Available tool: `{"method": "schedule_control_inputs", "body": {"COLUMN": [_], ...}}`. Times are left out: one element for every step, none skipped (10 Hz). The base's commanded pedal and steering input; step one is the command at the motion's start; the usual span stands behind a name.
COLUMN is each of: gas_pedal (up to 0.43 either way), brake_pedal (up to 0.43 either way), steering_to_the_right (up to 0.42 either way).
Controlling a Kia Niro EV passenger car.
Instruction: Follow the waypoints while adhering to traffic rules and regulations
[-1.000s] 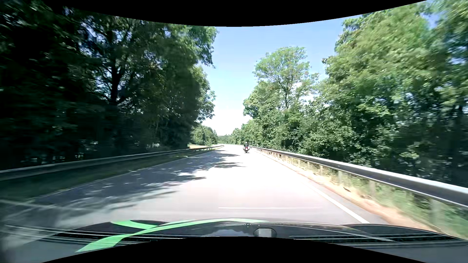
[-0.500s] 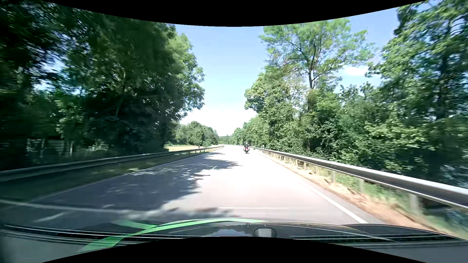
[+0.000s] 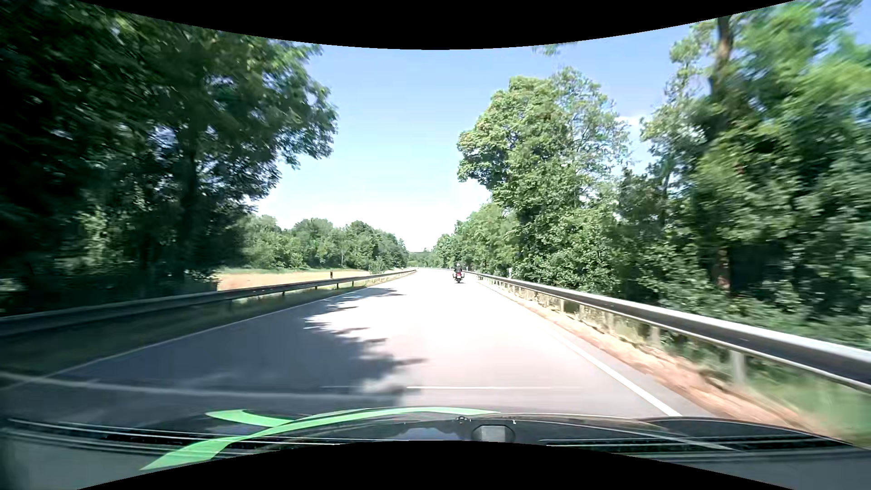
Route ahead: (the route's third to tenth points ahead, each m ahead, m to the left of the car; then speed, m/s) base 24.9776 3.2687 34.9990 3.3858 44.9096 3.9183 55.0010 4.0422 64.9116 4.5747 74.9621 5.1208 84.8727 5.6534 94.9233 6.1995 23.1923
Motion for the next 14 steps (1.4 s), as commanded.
{"method": "schedule_control_inputs", "body": {"gas_pedal": [0.209, 0.22, 0.24, 0.268, 0.268, 0.268, 0.248, 0.209, 0.197, 0.197, 0.197, 0.22, 0.248, 0.268], "brake_pedal": [0.0, 0.0, 0.0, 0.0, 0.0, 0.0, 0.0, 0.0, 0.0, 0.0, 0.0, 0.0, 0.0, 0.0], "steering_to_the_right": [-0.005, -0.006, -0.005, -0.005, -0.005, -0.005, -0.005, -0.005, -0.005, -0.005, -0.005, -0.005, -0.005, -0.005]}}
